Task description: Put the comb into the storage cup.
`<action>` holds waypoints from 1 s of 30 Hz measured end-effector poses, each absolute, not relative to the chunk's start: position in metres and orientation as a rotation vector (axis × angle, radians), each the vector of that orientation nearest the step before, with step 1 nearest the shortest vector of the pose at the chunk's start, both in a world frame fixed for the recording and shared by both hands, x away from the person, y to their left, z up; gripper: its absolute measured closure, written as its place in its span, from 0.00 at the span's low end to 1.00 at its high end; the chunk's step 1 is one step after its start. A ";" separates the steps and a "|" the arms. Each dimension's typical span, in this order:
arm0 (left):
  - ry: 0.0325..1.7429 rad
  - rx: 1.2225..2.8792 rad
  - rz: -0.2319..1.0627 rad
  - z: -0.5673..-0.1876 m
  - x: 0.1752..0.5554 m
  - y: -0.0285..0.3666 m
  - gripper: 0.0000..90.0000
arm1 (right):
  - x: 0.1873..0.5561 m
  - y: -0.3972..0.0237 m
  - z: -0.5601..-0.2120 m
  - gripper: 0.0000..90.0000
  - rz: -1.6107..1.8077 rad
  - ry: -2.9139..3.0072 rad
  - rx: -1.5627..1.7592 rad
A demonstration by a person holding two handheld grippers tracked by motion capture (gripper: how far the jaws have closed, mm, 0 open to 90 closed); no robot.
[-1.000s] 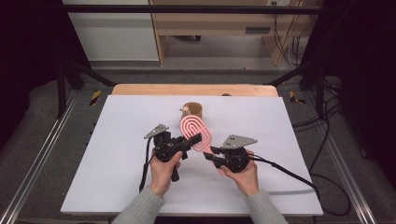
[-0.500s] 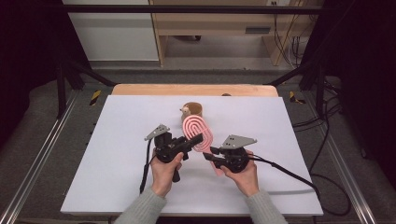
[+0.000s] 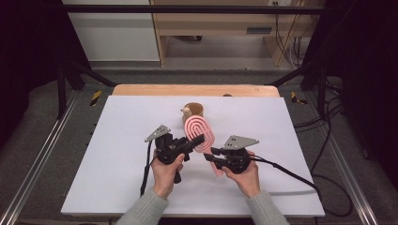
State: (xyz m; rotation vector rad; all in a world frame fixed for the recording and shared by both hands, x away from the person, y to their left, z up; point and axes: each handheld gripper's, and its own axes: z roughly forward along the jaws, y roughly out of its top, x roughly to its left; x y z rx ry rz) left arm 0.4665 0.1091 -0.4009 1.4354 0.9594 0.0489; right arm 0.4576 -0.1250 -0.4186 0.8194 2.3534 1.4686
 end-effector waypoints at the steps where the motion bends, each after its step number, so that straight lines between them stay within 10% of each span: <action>1: 0.955 1.437 0.051 -0.401 0.466 0.109 0.70 | 0.458 -0.125 -0.419 0.78 1.470 2.352 0.818; 18: 0.924 1.465 0.089 -0.394 0.464 0.107 0.71 | 0.457 -0.127 -0.416 0.71 1.492 2.340 0.801; 30: 0.929 1.497 0.176 -0.387 0.466 0.114 0.71 | 0.458 -0.130 -0.413 0.23 1.530 2.256 0.746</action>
